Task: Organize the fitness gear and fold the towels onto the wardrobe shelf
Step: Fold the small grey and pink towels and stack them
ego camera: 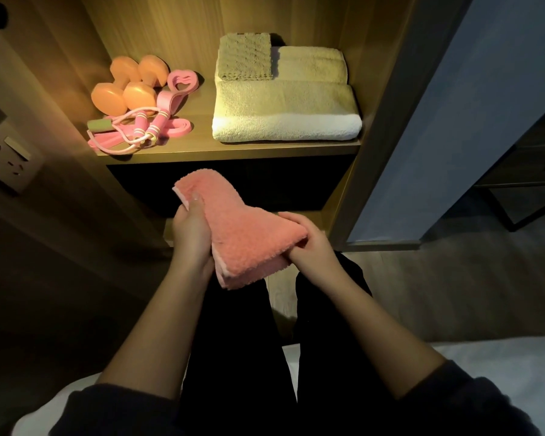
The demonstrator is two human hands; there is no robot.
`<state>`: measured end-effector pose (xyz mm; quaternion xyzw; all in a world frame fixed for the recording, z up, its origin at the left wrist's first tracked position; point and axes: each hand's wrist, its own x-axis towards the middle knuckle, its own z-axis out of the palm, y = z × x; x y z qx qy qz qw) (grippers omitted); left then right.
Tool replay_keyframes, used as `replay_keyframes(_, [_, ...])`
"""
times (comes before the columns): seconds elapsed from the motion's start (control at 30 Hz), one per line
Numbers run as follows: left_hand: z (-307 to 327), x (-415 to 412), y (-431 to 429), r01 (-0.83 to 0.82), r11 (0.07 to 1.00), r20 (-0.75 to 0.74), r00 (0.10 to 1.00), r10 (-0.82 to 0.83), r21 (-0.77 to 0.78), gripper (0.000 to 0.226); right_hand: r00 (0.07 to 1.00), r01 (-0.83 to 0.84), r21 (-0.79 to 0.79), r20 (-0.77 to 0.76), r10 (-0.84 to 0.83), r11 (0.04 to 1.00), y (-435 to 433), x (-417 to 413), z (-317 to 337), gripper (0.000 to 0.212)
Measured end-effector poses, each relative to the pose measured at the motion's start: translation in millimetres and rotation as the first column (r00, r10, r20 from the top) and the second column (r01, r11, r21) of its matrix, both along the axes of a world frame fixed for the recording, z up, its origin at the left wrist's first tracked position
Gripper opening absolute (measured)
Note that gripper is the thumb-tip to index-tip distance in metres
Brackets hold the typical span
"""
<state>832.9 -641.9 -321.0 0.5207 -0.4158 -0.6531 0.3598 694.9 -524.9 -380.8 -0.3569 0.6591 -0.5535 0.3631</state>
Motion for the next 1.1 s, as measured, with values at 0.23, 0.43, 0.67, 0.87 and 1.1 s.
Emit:
replay_keyframes(0.23, [-0.4, 9.3, 1.0, -0.047, 0.986, 0.082, 0.995, 0.061, -0.163, 0.037, 0.924, 0.383, -0.002, -0.020, -0.383, 0.924, 3.2, -24.5, 13.5, 0.038])
replay_keyframes(0.43, [-12.6, 4.2, 3.0, -0.020, 0.972, 0.067, 0.997, 0.036, -0.235, 0.038, 0.927, 0.362, -0.054, 0.128, -0.353, 0.931, 13.1, -20.9, 18.4, 0.038])
replay_keyframes(0.67, [-14.1, 8.7, -6.3, 0.145, 0.977, 0.015, 0.989, -0.145, -0.155, 0.032, 0.543, -0.131, -0.151, 0.816, 0.198, 0.980, 39.6, -54.9, 16.0, 0.074])
replay_keyframes(0.87, [-13.2, 6.0, 2.0, 0.334, 0.929, 0.060, 0.943, -0.329, -0.161, 0.024, 0.722, -0.344, 0.076, 0.659, 0.212, 0.936, 27.4, -47.5, 24.2, 0.066])
replay_keyframes(1.1, [-26.4, 2.7, 9.4, 0.253, 0.913, 0.359, 0.924, -0.130, -0.320, 0.034, 0.982, -0.006, 0.124, 0.190, -0.017, 0.992, 13.3, -33.1, 11.6, 0.027])
